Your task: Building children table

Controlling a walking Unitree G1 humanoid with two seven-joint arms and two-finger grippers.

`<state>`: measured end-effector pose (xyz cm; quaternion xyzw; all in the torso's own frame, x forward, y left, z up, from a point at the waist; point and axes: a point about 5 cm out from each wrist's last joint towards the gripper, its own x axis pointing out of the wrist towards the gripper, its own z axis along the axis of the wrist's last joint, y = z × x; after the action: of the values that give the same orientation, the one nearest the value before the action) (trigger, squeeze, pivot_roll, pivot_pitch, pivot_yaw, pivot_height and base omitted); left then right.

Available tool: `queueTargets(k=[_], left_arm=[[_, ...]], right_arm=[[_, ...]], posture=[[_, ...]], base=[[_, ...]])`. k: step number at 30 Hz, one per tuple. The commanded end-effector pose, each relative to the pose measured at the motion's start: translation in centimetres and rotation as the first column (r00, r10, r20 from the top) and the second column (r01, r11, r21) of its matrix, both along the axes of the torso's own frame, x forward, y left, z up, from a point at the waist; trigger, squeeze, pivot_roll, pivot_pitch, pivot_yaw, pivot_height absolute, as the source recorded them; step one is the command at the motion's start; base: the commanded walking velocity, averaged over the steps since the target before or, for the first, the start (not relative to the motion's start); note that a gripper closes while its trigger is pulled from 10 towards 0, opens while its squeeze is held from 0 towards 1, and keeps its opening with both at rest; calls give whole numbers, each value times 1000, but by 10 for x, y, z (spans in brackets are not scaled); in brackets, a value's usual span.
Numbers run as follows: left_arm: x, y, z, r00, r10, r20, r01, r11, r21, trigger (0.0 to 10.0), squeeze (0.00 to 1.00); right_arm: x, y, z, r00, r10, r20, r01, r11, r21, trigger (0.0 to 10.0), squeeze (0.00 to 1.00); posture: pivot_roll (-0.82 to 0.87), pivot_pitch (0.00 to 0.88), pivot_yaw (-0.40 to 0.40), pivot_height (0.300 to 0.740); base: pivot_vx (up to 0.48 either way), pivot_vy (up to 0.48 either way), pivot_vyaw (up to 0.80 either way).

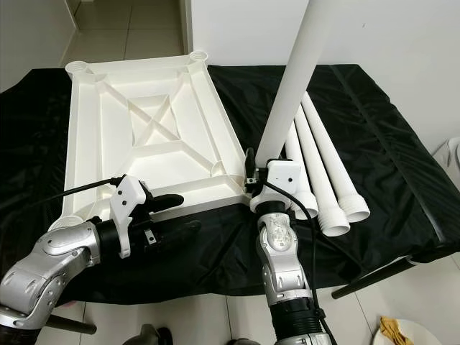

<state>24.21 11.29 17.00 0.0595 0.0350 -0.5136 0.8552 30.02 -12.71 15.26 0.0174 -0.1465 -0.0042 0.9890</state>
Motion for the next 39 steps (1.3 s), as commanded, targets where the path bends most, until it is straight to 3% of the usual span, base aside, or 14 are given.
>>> queueTargets(k=[1, 3, 18, 29, 31, 39], left_arm=[[-2, 0, 0, 1000, 25, 2, -25, 1000, -2, 10000, 0], [-3, 0, 0, 1000, 23, 1, -23, 1000, -2, 10000, 0], [-4, -1, 0, 1000, 19, 0, -19, 1000, -3, 10000, 0], [-4, -2, 0, 1000, 17, 0, -17, 1000, -3, 10000, 0], [-4, -2, 0, 1000, 18, 0, -18, 1000, -4, 10000, 0], [-3, -2, 0, 1000, 24, -2, -24, 1000, -10, 10000, 0]], right_arm=[[-7, -19, -59, 948, -87, -306, 94, 996, 8, 10000, 0], [-4, -18, -62, 932, -79, -354, 97, 995, 33, 10000, 0], [-4, -22, -74, 899, -68, -432, 113, 990, 79, 10000, 0], [-5, -22, -72, 905, -91, -417, 127, 990, 61, 10000, 0], [-4, -25, -67, 901, -198, -386, 226, 974, 27, 10000, 0], [6, -21, -55, 870, -327, -369, 355, 935, 9, 10000, 0]], posture=[[-23, 132, 26, 740], [-24, 130, 26, 740], [-23, 129, 23, 740], [-25, 128, 22, 740], [-24, 130, 23, 740], [-26, 133, 28, 740]], base=[[0, 0, 0], [0, 0, 0], [0, 0, 0], [0, 0, 0], [0, 0, 0], [0, 0, 0]])
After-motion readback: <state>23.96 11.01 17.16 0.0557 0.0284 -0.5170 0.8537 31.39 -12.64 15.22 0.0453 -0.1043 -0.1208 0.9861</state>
